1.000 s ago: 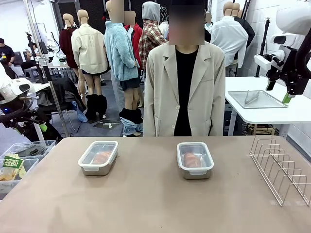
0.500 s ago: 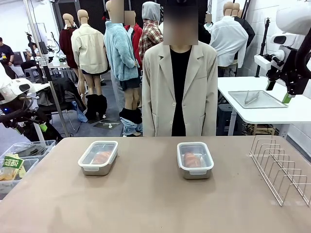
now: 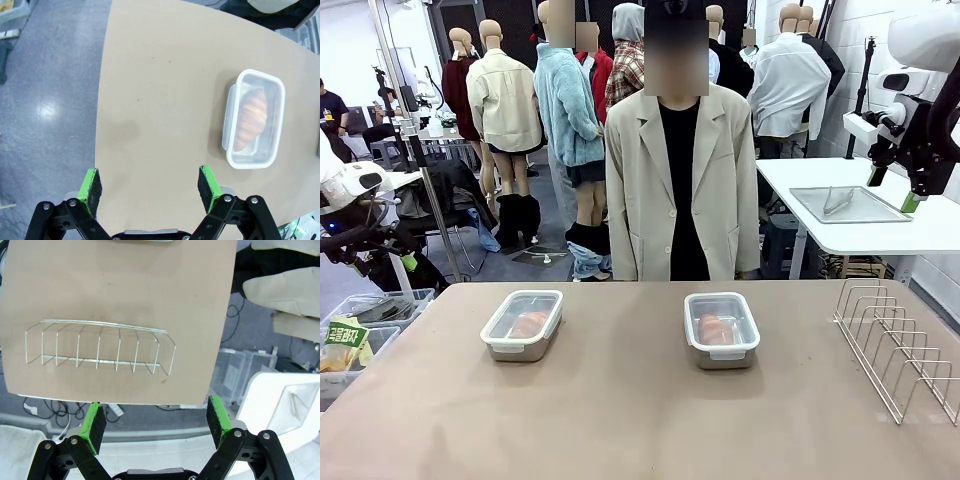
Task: Place the bread in airtight containers.
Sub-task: Release when the human grabs the Airtight Container lid.
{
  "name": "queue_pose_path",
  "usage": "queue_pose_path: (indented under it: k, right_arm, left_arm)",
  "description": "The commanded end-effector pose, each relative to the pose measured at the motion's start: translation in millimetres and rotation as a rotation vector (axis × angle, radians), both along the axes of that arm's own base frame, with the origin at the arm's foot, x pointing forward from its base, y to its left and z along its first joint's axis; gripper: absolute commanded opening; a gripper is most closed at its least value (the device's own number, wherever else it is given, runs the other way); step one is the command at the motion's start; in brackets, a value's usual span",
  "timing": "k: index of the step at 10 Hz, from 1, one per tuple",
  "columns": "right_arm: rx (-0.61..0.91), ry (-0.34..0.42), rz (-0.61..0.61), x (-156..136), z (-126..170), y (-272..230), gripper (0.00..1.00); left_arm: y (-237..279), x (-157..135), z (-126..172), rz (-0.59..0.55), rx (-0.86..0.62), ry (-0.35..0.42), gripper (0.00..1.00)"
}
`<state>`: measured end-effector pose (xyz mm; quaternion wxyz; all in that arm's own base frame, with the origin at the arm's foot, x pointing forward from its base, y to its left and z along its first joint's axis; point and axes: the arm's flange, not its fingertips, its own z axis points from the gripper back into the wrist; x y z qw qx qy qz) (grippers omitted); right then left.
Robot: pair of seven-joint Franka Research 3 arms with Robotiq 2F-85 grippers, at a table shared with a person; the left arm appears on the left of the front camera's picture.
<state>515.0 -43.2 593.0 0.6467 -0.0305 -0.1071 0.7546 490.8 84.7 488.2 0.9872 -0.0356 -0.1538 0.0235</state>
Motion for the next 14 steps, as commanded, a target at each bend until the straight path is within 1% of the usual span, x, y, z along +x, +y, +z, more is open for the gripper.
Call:
queue_pose_path:
  k: [1, 14]
  right_arm:
    - [0.008, 0.006, -0.014, -0.8, -0.2, 1.3, 1.00]
    - [0.008, 0.006, -0.014, -0.8, -0.2, 1.3, 1.00]
  left_arm:
    - [0.5, -1.3, -0.3, 0.007, 0.010, -0.006, 1.00]
    - [0.5, -1.3, -0.3, 0.007, 0.010, -0.006, 1.00]
